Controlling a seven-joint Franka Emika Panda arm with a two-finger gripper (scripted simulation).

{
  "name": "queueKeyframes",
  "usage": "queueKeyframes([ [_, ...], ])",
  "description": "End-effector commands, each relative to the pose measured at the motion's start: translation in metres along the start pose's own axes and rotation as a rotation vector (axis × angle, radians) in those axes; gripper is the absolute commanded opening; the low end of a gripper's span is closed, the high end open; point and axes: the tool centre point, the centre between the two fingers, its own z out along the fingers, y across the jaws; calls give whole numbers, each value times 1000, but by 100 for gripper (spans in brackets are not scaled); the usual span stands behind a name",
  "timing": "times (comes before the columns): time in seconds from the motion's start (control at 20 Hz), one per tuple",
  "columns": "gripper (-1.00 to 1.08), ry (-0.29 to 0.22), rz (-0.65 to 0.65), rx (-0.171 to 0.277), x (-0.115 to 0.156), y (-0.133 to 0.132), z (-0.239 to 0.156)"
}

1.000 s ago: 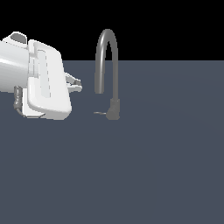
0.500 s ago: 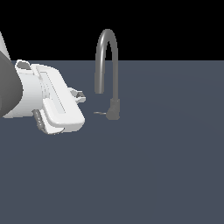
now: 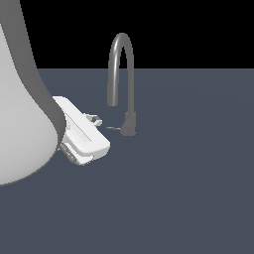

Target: Turn on the faucet by rotating a designated handle.

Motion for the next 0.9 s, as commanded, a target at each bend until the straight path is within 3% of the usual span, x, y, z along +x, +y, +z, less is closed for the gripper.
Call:
queueKeyframes([
  [0.0, -100, -6, -40, -41, 7, -3, 5],
  [0.85, -100, -50, -307, -301, 49, -28, 46],
])
